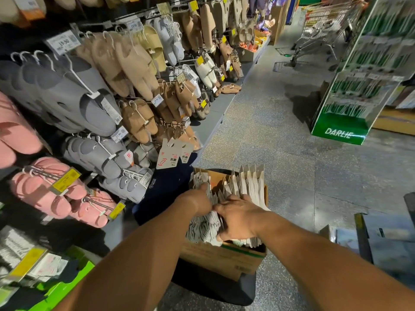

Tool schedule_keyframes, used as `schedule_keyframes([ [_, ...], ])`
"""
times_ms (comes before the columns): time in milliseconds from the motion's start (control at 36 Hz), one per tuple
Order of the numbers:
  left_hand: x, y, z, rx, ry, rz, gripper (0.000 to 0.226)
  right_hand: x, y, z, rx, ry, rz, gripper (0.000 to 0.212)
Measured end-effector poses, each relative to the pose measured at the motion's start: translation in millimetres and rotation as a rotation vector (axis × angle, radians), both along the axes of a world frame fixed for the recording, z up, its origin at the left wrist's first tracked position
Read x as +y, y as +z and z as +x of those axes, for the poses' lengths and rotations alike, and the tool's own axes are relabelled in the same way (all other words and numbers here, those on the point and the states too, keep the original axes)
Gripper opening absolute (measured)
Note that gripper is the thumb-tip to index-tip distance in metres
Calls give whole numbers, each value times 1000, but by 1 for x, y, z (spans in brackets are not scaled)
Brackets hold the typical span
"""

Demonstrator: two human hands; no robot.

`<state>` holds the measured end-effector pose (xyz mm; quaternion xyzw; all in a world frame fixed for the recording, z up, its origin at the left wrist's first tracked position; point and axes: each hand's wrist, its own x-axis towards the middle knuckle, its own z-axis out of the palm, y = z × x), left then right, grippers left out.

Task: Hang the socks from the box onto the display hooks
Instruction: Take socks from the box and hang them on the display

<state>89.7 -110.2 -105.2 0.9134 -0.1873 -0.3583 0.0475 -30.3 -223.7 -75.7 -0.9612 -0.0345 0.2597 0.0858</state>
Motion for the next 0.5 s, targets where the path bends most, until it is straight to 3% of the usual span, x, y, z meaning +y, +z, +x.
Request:
schedule_keyframes([
  [500,12,6,7,-11,-3,-56,102,-2,-5,4,39,-15,40,69],
])
